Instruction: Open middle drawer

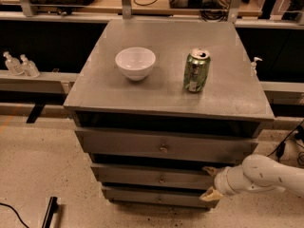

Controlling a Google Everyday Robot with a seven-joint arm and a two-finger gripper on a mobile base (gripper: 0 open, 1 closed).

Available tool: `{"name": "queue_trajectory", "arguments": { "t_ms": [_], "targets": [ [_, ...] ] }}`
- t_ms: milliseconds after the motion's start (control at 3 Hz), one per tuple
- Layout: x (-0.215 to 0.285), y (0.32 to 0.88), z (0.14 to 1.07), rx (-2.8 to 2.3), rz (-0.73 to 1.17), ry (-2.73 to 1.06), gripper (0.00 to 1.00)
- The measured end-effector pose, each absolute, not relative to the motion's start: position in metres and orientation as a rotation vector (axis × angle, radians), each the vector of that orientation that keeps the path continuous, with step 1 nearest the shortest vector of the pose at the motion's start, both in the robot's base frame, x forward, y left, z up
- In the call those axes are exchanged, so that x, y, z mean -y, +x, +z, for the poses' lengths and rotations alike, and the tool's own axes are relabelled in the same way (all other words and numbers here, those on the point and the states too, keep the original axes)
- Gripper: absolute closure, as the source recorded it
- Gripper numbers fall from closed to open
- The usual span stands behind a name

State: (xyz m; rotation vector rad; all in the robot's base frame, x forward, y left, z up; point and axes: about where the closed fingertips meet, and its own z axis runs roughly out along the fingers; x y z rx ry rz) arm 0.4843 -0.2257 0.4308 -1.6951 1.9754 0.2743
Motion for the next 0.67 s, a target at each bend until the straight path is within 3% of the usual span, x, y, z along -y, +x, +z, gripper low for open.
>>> {"name": "queue_trajectory", "arguments": {
  "t_ms": [667],
  "targets": [
    [0.22, 0.461, 0.422, -1.988, 0.326, -1.696, 0.37]
  ]
}}
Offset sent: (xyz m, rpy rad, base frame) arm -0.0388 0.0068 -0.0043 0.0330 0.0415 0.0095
